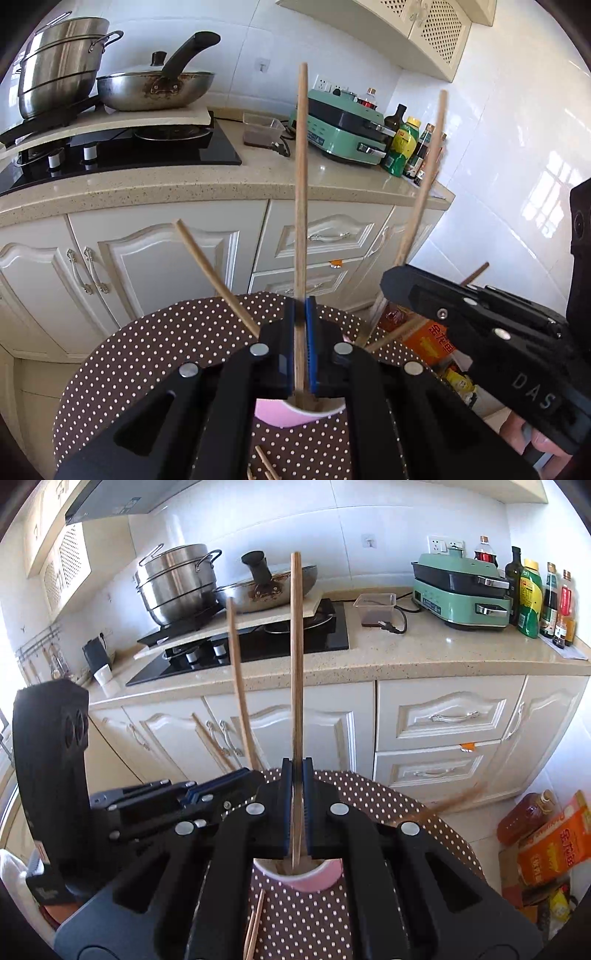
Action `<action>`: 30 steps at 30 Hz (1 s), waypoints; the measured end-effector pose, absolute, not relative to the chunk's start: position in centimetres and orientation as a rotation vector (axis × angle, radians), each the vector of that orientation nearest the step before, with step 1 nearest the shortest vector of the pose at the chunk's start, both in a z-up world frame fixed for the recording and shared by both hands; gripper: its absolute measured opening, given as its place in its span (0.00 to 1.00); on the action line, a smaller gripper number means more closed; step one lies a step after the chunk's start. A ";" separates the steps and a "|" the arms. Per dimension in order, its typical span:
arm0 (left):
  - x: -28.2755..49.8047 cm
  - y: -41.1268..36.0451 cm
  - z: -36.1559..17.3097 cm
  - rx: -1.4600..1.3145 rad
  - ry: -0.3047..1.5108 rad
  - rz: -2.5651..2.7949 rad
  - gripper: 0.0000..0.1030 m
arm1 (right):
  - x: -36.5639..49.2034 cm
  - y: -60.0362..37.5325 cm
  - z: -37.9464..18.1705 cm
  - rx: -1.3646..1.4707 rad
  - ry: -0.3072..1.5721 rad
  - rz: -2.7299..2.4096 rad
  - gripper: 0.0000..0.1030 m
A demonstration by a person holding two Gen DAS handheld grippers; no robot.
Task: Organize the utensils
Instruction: 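Open the left tool releasing its chopstick while the right tool releases its own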
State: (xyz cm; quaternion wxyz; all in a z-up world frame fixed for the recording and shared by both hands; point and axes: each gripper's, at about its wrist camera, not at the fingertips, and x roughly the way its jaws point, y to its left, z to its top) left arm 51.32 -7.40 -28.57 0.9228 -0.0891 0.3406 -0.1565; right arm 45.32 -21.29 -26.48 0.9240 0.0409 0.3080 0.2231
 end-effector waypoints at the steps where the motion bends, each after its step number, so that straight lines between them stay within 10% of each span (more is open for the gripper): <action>1: 51.0 -7.3 -28.7 -0.178 0.704 -0.323 0.06 | 45.1 -21.3 -26.6 0.080 0.637 0.456 0.06; 21: 47.4 -7.3 -29.4 -0.078 0.801 -0.296 0.07 | 41.7 -21.6 -29.2 0.125 0.754 0.368 0.07; 30: 45.4 -6.6 -28.8 -0.041 0.788 -0.265 0.24 | 40.3 -21.0 -28.7 0.136 0.761 0.362 0.07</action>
